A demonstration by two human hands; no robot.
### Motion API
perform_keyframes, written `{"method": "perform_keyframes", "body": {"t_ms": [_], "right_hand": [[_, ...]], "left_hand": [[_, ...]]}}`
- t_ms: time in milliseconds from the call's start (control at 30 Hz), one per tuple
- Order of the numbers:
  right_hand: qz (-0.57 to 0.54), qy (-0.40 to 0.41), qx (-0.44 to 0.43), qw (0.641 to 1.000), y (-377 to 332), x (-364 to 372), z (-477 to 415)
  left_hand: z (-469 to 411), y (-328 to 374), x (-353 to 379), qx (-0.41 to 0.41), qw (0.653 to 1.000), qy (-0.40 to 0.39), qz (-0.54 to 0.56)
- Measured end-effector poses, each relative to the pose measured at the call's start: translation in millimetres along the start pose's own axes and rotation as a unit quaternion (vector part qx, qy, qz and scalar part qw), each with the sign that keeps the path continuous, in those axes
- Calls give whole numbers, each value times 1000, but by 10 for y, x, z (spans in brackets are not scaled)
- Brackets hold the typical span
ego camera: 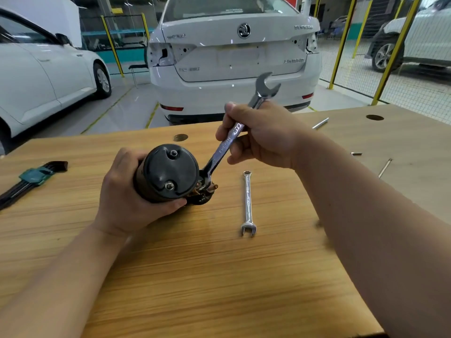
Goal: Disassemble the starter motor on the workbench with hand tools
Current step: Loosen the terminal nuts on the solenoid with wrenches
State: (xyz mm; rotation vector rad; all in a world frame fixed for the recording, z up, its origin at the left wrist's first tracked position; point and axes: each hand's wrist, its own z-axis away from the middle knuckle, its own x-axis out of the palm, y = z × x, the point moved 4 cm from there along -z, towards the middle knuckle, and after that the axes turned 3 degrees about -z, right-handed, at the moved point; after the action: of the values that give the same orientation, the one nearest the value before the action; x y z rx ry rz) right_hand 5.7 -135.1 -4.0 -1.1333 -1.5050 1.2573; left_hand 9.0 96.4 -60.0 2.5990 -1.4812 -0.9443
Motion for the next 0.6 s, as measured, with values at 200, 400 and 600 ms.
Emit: {"method": "perform_keyframes", "body": {"t_ms": [200, 400, 600], "right_hand": [[55, -9, -1, 998, -166, 139, -91], [-107, 124, -55, 985, -96, -242, 165], [-375, 230, -39, 897, 507, -400, 558]], "left_hand": [[-92, 122, -29, -66, 992, -85, 72], [-201, 103, 45, -147, 971, -175, 75], [-389, 62, 175, -227, 938, -260, 35]]}}
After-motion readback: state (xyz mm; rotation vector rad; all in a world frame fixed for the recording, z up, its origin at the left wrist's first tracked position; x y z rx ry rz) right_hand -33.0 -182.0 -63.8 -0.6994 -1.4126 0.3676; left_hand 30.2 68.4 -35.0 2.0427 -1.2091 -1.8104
